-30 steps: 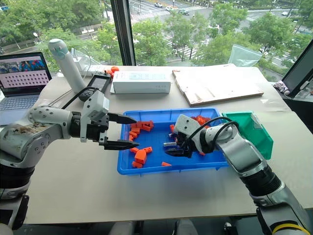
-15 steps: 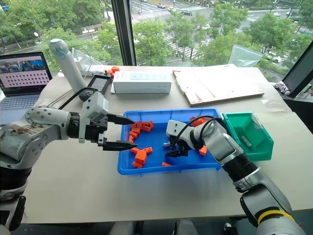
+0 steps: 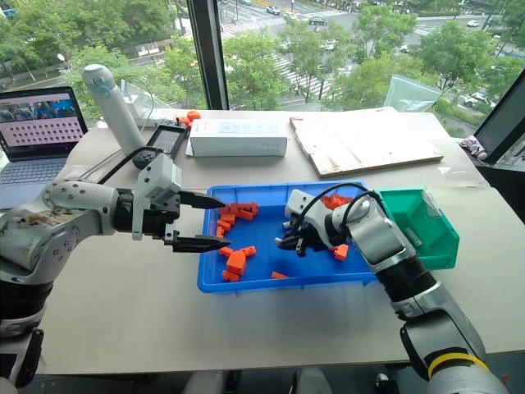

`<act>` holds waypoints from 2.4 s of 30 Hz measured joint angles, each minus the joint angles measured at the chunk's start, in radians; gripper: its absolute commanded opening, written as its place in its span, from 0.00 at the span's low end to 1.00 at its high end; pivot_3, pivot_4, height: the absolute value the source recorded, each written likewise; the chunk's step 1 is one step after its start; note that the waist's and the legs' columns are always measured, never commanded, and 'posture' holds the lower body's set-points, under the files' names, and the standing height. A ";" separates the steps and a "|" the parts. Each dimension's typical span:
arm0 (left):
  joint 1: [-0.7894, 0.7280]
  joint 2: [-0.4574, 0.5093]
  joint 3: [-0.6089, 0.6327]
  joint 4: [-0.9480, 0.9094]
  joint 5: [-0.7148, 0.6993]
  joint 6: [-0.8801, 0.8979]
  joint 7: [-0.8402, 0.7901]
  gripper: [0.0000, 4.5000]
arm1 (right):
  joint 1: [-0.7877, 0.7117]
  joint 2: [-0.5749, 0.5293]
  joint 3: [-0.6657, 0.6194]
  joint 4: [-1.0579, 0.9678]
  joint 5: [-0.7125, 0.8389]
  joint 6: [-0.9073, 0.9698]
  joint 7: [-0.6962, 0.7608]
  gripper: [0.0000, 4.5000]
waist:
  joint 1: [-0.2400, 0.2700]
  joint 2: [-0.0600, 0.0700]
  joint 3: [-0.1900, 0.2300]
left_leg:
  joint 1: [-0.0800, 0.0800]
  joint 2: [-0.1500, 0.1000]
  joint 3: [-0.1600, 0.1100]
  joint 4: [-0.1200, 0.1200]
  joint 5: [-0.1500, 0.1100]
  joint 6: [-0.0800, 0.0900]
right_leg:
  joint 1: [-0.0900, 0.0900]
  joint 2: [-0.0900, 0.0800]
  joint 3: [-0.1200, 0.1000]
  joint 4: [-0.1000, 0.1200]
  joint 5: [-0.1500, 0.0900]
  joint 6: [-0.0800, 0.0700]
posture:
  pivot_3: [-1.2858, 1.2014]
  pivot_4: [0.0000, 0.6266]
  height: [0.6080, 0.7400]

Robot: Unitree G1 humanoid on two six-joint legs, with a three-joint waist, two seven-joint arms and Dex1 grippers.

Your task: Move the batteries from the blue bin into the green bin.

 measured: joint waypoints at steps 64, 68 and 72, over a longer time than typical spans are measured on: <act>-0.003 0.001 -0.018 0.006 0.052 -0.026 -0.004 1.00 | -0.037 0.255 0.100 0.049 -0.020 0.033 -0.189 0.33 | -0.029 0.000 0.000 | 0.001 0.003 0.001 -0.001 0.003 0.006 | -0.001 0.002 0.002 0.001 0.000 0.000 | 0.52 0.24 1.00; -0.003 0.003 -0.018 0.006 0.052 -0.025 -0.004 1.00 | -0.006 0.288 0.172 -0.040 0.005 0.086 -0.175 0.56 | -0.019 0.000 0.000 | 0.000 0.002 0.001 0.000 0.003 0.006 | -0.001 0.002 0.001 0.001 0.000 0.000 | 0.52 0.24 1.00; -0.003 0.007 -0.017 0.005 0.051 -0.021 -0.003 1.00 | 0.009 0.298 0.190 -0.074 0.039 0.132 -0.166 0.83 | -0.017 0.000 0.000 | 0.001 0.002 0.001 0.000 0.000 0.000 | -0.001 0.002 0.001 0.001 0.000 0.000 | 0.52 0.24 1.00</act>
